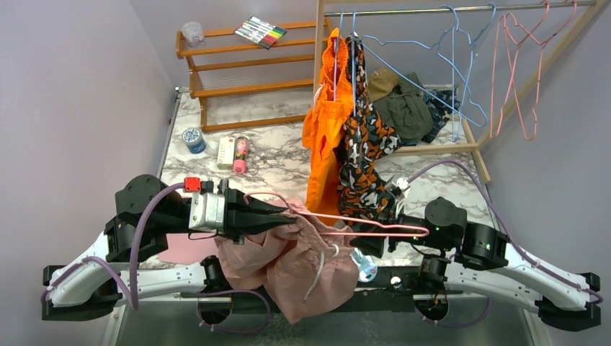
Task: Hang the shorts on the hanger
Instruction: Hang the shorts on the hanger.
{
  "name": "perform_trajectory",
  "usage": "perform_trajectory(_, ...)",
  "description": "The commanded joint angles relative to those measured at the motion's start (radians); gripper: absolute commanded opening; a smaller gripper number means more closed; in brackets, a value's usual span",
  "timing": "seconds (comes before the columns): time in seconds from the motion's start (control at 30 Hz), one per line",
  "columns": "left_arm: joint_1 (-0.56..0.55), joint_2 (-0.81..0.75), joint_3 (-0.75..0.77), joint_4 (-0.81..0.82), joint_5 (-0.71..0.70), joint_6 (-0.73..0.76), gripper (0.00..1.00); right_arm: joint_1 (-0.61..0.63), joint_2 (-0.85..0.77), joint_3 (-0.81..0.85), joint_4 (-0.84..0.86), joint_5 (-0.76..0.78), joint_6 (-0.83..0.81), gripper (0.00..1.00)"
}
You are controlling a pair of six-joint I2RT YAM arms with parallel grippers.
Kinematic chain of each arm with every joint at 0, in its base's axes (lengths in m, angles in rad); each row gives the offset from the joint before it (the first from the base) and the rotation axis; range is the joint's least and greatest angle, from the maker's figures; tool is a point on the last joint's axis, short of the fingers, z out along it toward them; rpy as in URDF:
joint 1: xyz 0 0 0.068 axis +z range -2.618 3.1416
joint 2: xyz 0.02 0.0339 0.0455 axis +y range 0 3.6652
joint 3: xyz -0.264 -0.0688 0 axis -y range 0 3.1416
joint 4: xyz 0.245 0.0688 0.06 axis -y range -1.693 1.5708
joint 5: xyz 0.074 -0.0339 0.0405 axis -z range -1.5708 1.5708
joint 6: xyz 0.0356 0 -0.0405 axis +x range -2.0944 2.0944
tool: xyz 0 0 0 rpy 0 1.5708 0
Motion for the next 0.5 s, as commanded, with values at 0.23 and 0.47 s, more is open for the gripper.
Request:
perform_trajectory(0.23,0.001,0.008,0.044,0.042,0.014,-0.014,0.0,0.001,0.025,-0.059,0.09,-0.11,0.01,0.66)
perform_trajectory(0.47,0.001,0.013,0.046,0.044,0.016,-0.011,0.0,0.001,0.039,-0.093,0.166,-0.167,0.04,0.58)
